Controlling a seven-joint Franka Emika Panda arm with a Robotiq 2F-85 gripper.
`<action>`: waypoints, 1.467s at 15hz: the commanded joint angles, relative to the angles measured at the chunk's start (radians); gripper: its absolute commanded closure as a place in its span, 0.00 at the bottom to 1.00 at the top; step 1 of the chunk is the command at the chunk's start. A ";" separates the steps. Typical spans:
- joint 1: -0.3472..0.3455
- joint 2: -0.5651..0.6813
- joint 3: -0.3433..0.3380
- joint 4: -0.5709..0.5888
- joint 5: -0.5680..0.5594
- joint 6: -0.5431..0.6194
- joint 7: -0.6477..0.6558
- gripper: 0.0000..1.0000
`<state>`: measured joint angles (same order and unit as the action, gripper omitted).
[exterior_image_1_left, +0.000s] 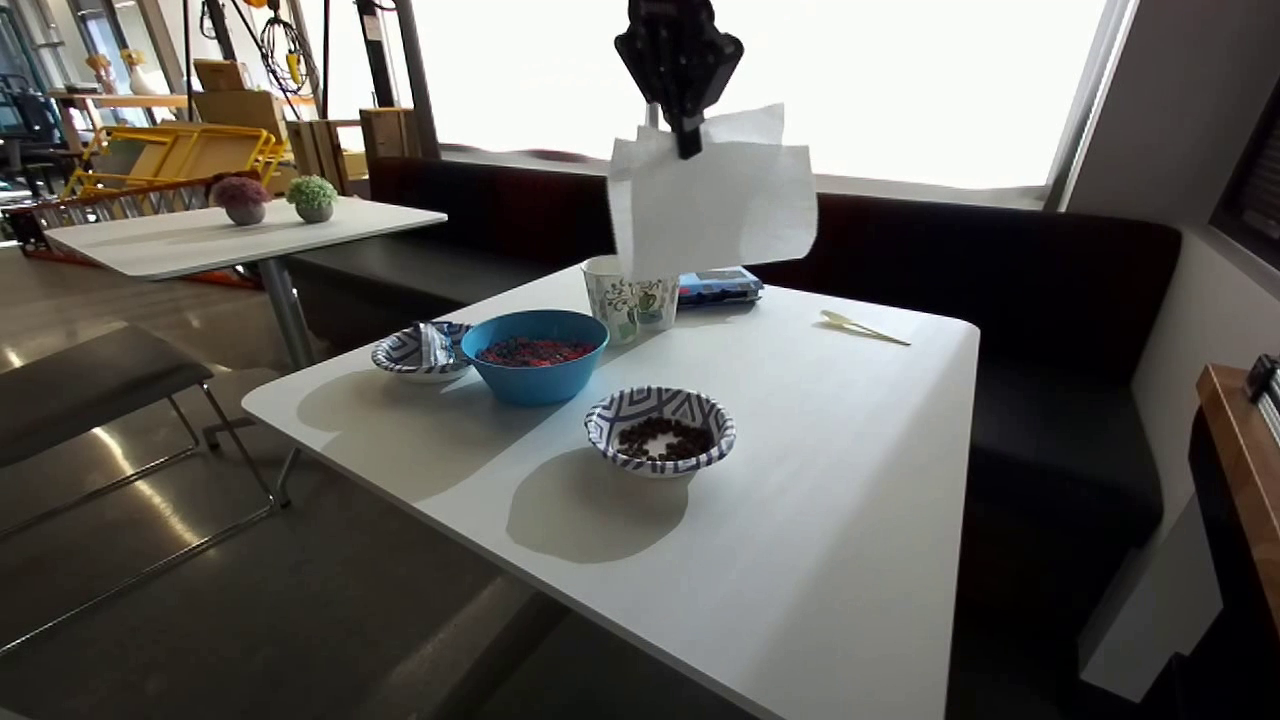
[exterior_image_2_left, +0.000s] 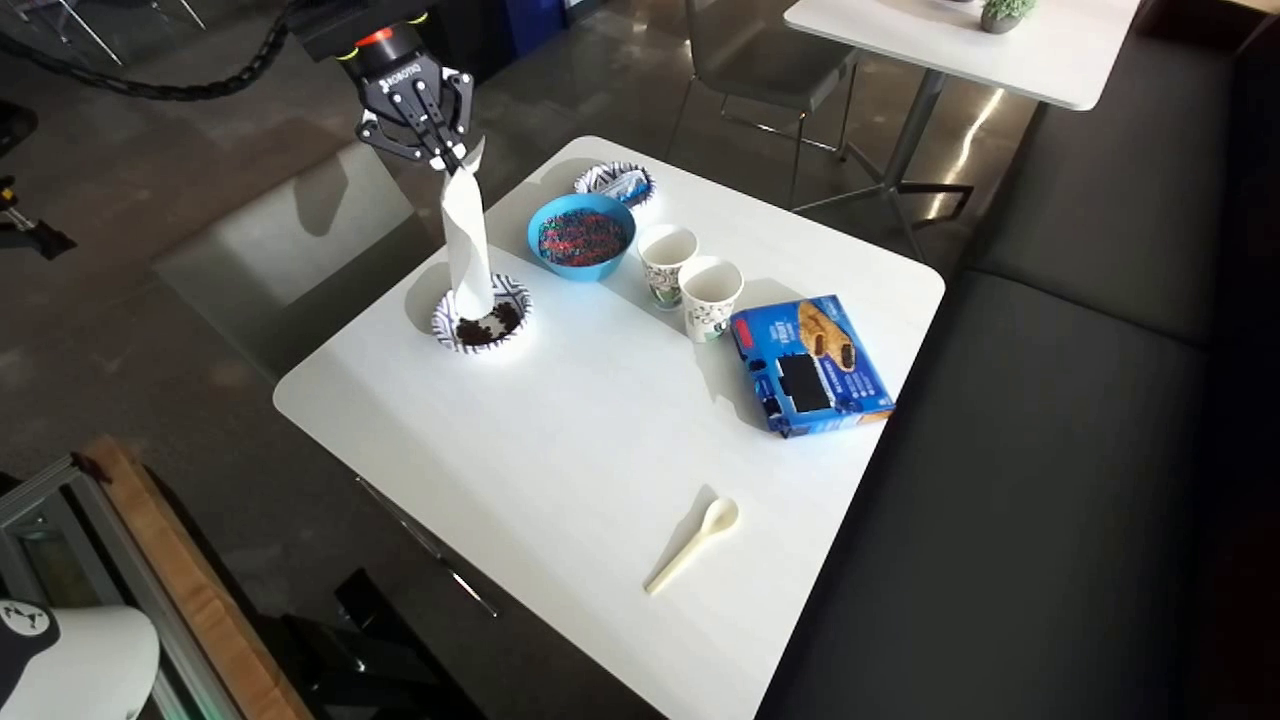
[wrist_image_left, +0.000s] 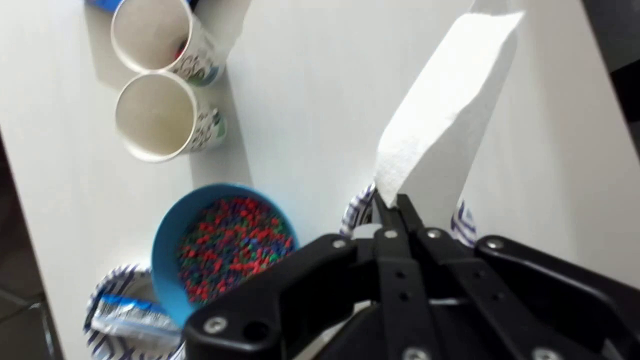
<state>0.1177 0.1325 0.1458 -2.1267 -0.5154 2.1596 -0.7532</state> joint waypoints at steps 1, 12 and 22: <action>-0.014 0.016 -0.036 -0.026 -0.067 -0.131 -0.004 1.00; -0.118 0.197 -0.161 -0.034 -0.394 0.077 0.310 1.00; -0.086 0.343 -0.191 -0.017 -0.805 0.149 0.915 1.00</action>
<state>0.0179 0.4337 -0.0326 -2.1580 -1.2155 2.2902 0.0031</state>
